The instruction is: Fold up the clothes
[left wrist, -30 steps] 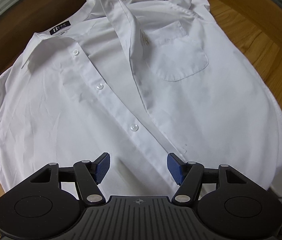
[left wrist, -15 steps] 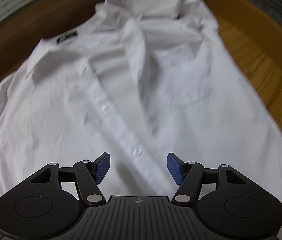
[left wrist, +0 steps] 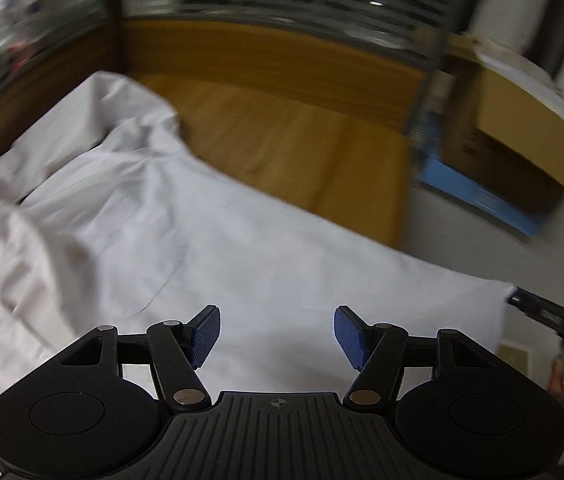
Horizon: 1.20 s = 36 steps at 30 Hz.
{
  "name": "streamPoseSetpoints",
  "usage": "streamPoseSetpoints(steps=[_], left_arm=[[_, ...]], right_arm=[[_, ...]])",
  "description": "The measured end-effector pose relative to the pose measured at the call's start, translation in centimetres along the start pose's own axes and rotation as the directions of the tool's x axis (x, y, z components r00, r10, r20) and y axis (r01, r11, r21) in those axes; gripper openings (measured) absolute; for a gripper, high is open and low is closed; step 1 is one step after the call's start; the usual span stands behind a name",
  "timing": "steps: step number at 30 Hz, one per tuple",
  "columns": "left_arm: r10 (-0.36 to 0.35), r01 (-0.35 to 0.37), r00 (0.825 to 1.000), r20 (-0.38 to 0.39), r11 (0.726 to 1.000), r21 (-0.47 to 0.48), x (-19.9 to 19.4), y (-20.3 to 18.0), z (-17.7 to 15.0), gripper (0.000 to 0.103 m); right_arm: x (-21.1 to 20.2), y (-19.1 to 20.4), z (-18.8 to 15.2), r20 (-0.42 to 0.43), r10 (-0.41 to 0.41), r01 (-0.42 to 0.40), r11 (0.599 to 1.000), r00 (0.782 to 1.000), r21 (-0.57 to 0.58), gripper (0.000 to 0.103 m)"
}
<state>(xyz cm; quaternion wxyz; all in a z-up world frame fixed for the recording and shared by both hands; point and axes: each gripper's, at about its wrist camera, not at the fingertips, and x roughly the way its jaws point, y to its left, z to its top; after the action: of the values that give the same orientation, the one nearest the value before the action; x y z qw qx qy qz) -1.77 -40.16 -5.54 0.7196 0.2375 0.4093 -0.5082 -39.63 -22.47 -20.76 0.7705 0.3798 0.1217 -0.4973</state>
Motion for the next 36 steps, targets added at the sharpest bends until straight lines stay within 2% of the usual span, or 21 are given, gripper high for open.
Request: streamPoseSetpoints(steps=[3, 5, 7, 9, 12, 15, 18, 21, 24, 28, 31, 33, 36], left_arm=[[-0.009, 0.009, 1.000, 0.003, 0.999, 0.034, 0.2, -0.6, 0.0, 0.066], [0.011, -0.011, 1.000, 0.014, 1.000, 0.028, 0.0, -0.1, 0.0, 0.066], [0.050, -0.050, 0.998, 0.026, 0.999, -0.005, -0.2, 1.2, 0.0, 0.066], [0.103, -0.101, 0.994, 0.026, 0.992, -0.070, -0.3, 3.2, -0.2, 0.066], [0.190, -0.184, 0.982, 0.014, 0.967, -0.174, -0.3, 7.0, -0.5, 0.066], [0.268, -0.259, 0.963, -0.002, 0.926, -0.274, -0.2, 11.0, -0.9, 0.066], [0.307, -0.289, 0.952, -0.009, 0.885, -0.366, -0.1, 14.8, -0.8, 0.066], [0.301, -0.272, 0.953, -0.002, 0.857, -0.439, 0.1, 17.9, -0.6, 0.066], [0.265, -0.223, 0.964, 0.020, 0.847, -0.483, 0.5, 19.3, -0.3, 0.065], [0.253, -0.188, 0.966, 0.051, 0.825, -0.534, 1.3, 21.0, -0.1, 0.065], [0.241, -0.160, 0.968, 0.075, 0.815, -0.556, 1.7, 22.4, 0.1, 0.062], [0.228, -0.140, 0.969, 0.091, 0.817, -0.559, 2.1, 23.0, 0.4, 0.057], [0.199, -0.095, 0.973, 0.119, 0.811, -0.577, 2.6, 24.1, 0.6, 0.057]], right_arm=[[0.6, -1.1, -0.7, -0.030, -0.023, 0.024, 0.999, 0.999, 0.041, 0.046], [1.0, -1.9, -1.1, -0.053, -0.029, 0.034, 0.996, 0.998, 0.086, 0.046], [1.4, -3.3, -1.2, -0.081, 0.004, 0.012, 0.981, 0.997, 0.192, 0.045], [1.9, -4.2, -1.3, -0.115, 0.028, 0.000, 0.971, 0.993, 0.240, 0.045], [2.8, -4.5, -0.9, -0.198, 0.020, 0.017, 0.983, 0.980, 0.184, 0.046], [3.9, -4.6, -0.4, -0.295, -0.001, 0.031, 0.995, 0.955, 0.095, 0.047], [4.1, -4.1, 0.3, -0.351, -0.029, 0.027, 1.000, 0.936, -0.011, 0.051], [3.7, -3.6, 0.7, -0.389, -0.043, 0.008, 0.996, 0.920, -0.090, 0.051], [3.3, -3.1, 1.0, -0.449, -0.056, -0.012, 0.989, 0.892, -0.147, 0.052], [2.6, -2.0, 1.4, -0.507, -0.123, -0.007, 0.969, 0.853, -0.246, 0.054], [1.5, -1.3, 1.3, -0.527, -0.209, 0.020, 0.940, 0.824, -0.342, 0.054], [0.4, -1.2, 1.3, -0.523, -0.235, 0.033, 0.930, 0.819, -0.367, 0.054], [-1.0, -0.9, 1.5, -0.516, -0.240, 0.055, 0.936, 0.822, -0.349, 0.054]])
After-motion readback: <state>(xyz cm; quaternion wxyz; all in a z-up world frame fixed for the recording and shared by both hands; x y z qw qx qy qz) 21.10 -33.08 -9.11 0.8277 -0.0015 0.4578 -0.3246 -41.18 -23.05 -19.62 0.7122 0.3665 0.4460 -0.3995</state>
